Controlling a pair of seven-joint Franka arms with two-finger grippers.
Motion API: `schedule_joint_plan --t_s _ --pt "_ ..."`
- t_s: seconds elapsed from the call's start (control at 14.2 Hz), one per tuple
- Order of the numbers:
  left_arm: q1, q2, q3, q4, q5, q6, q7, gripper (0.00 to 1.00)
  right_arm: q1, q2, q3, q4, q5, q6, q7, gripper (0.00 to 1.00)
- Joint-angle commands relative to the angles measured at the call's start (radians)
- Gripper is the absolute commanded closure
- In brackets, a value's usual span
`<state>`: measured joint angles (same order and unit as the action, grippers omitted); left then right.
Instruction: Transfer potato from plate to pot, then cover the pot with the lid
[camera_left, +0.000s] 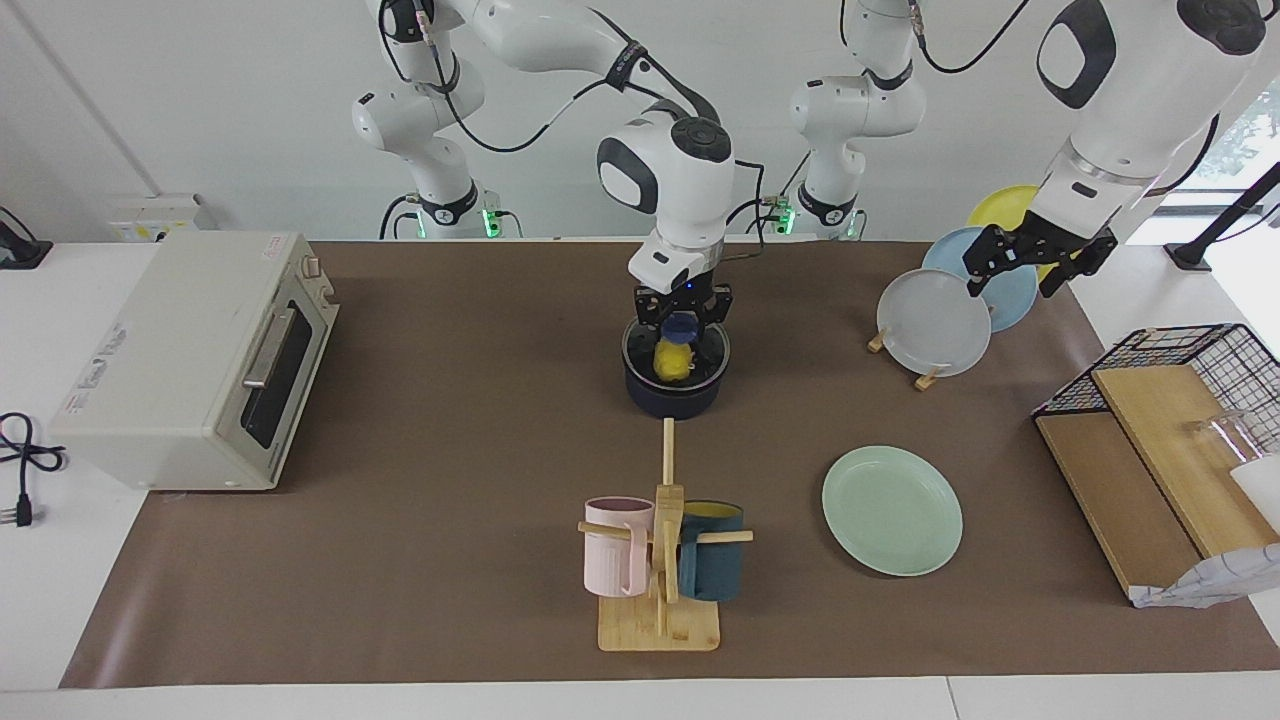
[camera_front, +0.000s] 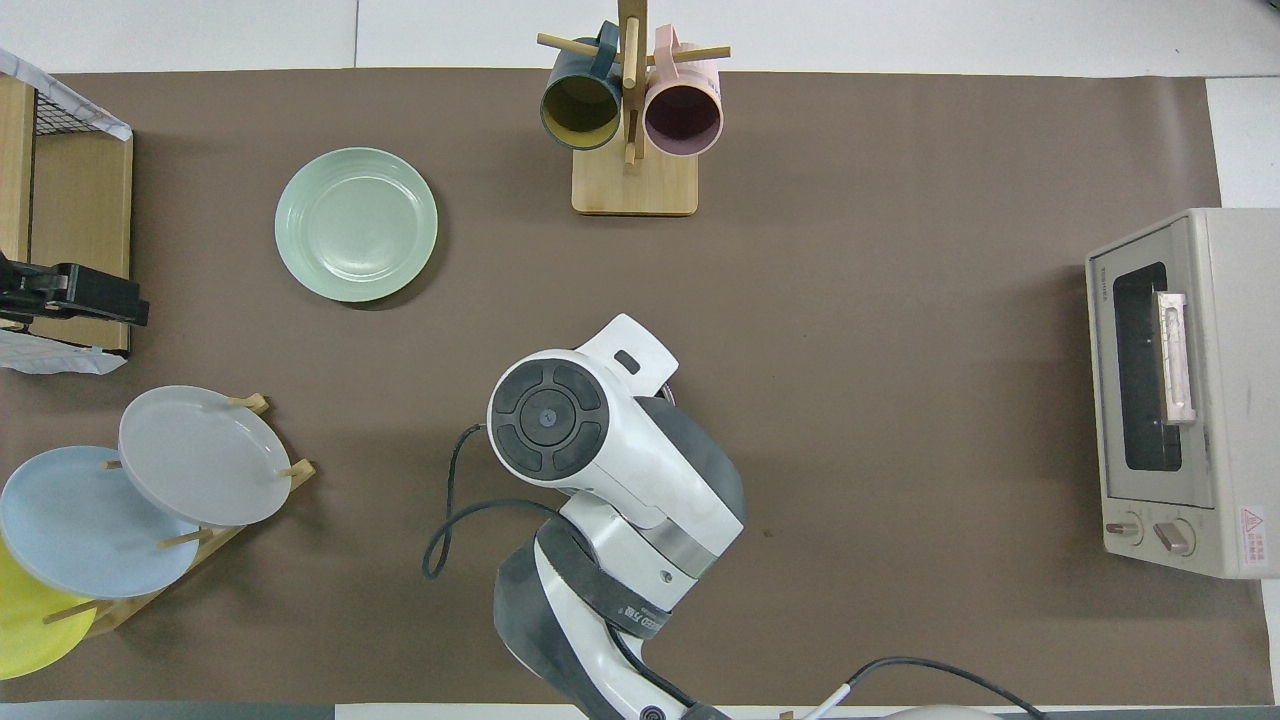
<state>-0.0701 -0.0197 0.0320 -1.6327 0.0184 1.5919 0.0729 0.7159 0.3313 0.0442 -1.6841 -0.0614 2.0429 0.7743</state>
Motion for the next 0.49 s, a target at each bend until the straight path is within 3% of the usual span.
schedule_joint_plan --t_s 0.0,0.42 --pt "-0.002 -0.006 -0.012 0.028 0.054 -0.081 -0.016 0.00 -0.010 -0.012 0.009 -0.016 -0.018 0.022 0.006 1.00" --pt "-0.011 -0.017 -0.017 0.016 0.017 -0.035 -0.035 0.00 -0.009 -0.015 0.009 -0.034 -0.018 0.043 0.006 1.00"
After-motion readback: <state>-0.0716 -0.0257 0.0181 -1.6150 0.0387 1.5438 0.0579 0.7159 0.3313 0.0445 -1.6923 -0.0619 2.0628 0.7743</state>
